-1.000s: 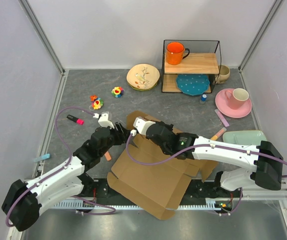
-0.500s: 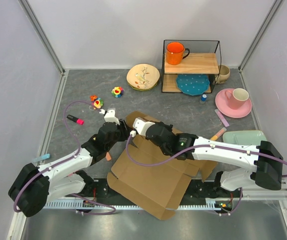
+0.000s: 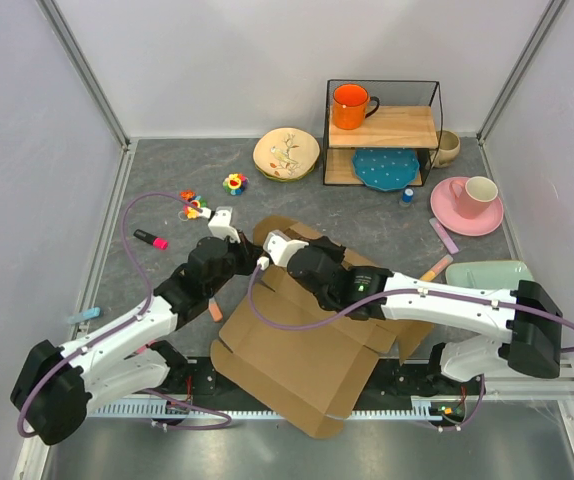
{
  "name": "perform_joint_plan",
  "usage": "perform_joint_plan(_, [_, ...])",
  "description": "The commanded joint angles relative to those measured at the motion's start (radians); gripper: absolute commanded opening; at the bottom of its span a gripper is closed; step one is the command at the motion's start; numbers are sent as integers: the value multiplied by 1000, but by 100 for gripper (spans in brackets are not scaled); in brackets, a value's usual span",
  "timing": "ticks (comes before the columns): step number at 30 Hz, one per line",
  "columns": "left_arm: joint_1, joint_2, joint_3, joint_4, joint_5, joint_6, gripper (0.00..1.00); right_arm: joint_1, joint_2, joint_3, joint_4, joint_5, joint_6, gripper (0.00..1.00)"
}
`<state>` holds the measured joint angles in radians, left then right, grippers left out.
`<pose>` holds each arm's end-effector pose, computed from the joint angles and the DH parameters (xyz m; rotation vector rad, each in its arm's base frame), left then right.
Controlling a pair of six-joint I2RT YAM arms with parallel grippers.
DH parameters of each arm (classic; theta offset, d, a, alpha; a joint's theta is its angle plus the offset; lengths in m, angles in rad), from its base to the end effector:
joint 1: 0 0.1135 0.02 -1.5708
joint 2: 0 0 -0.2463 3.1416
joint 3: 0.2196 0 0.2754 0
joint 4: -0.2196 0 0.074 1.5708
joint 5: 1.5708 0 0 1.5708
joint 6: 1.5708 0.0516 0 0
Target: Fold the paper box
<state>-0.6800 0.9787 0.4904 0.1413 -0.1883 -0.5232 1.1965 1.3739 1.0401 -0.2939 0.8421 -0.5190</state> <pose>0.2124 -0.1593 0.2024 0.0240 1.9622 -0.6252 0.1576 0.2960 0.2600 -1.1873 1.6174 -0.4948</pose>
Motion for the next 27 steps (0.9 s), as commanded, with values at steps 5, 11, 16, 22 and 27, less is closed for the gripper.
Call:
perform_joint_plan(5, [0, -44, 96, -32, 164, -64, 2, 14, 42, 47, 18, 124, -13, 0])
perform_joint_plan(11, [-13, -58, 10, 3, 184, -152, 2, 17, 51, 43, 22, 150, -12, 0])
perform_joint_plan(16, [-36, -58, -65, 67, 184, -221, 2, 17, 50, 35, 29, 161, -9, 0])
perform_joint_plan(22, [-85, -22, -136, 151, 193, -265, 2, 26, 31, 20, 32, 157, 11, 0])
perform_joint_plan(27, [-110, -17, -184, 234, 194, -340, 2, 41, 2, -12, 51, 169, 20, 0])
